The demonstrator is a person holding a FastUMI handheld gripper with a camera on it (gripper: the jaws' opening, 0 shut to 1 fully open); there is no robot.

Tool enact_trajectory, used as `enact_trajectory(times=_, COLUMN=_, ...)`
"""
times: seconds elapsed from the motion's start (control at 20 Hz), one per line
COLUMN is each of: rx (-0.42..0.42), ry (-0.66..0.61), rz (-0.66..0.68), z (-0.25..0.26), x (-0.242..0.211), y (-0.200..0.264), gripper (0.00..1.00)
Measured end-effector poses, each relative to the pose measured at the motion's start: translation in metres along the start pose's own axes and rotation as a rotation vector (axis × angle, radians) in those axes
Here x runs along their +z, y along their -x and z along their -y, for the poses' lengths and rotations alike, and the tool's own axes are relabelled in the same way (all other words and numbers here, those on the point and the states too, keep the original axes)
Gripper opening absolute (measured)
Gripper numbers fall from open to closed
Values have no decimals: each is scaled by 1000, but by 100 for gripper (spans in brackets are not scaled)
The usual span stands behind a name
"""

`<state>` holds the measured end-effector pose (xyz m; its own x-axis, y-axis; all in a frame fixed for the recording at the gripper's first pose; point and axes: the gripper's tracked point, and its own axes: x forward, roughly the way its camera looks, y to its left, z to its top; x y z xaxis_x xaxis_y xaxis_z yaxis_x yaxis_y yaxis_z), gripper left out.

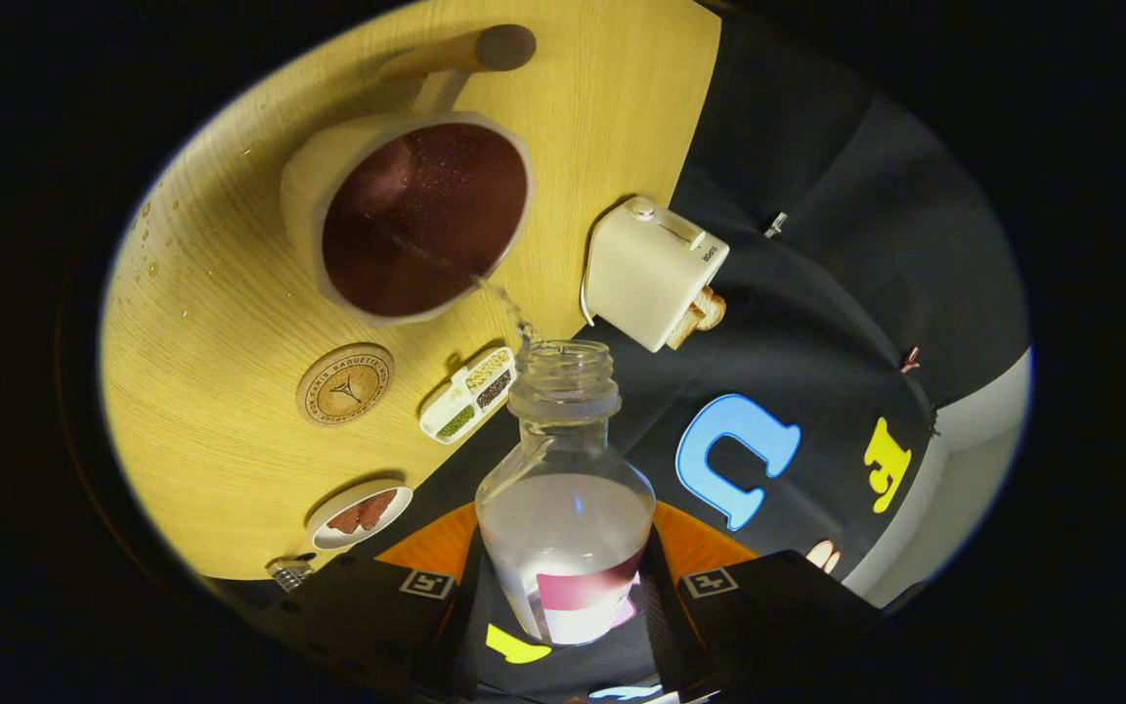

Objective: Take the bottle from table, then pour the juice into the cup, finally place the bottle on the coaster

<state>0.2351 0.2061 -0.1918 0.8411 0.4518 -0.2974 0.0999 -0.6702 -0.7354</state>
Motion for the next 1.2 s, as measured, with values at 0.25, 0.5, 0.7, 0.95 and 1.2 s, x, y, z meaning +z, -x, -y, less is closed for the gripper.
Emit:
enact_trajectory(times=0.25, rx=29, ry=70, rz=26, z=-3, x=8, y=2, gripper=69)
enact_trajectory(times=0.5, rx=39, ry=103, rz=38, z=-7, x=15, y=6, gripper=69)
enact_trajectory(times=0.7, rx=51, ry=125, rz=45, z=-9, x=20, y=8, gripper=69)
enact_trajectory(times=0.95, rx=63, ry=133, rz=41, z=-9, x=18, y=10, gripper=69)
enact_trajectory(times=1.2, rx=74, ry=136, rz=37, z=-9, x=19, y=10, gripper=69)
